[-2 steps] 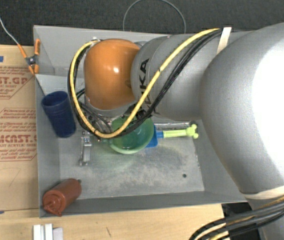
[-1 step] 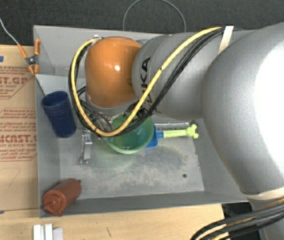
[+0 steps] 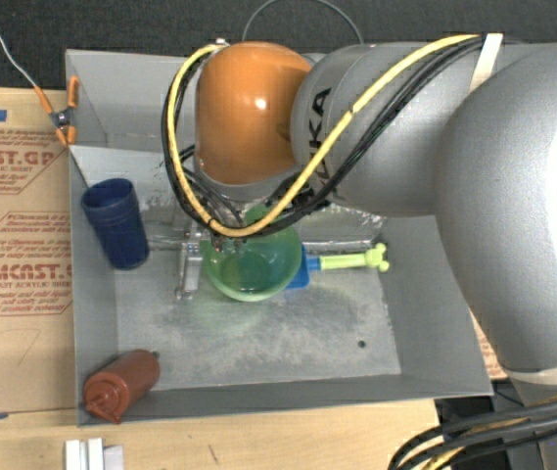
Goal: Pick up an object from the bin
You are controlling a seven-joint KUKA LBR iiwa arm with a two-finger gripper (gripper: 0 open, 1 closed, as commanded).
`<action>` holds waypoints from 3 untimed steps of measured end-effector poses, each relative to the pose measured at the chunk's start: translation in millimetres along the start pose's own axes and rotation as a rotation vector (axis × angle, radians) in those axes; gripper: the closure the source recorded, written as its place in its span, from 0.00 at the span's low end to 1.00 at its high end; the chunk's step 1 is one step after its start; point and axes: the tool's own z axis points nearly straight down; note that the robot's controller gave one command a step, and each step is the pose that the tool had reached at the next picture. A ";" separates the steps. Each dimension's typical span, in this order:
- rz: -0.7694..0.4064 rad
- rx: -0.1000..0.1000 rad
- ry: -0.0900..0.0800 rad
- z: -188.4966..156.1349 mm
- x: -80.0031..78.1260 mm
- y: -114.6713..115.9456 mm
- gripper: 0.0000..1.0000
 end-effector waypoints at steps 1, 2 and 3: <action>0.047 -0.002 -0.004 11.8 -15.4 3.4 0.00; 0.140 0.000 0.000 -92.0 -3.5 -10.0 0.00; -0.074 -0.003 -0.008 -20.1 4.3 -64.7 0.00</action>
Offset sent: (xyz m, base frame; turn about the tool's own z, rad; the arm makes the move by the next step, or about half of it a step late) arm -0.0074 -0.0215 0.1769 0.2140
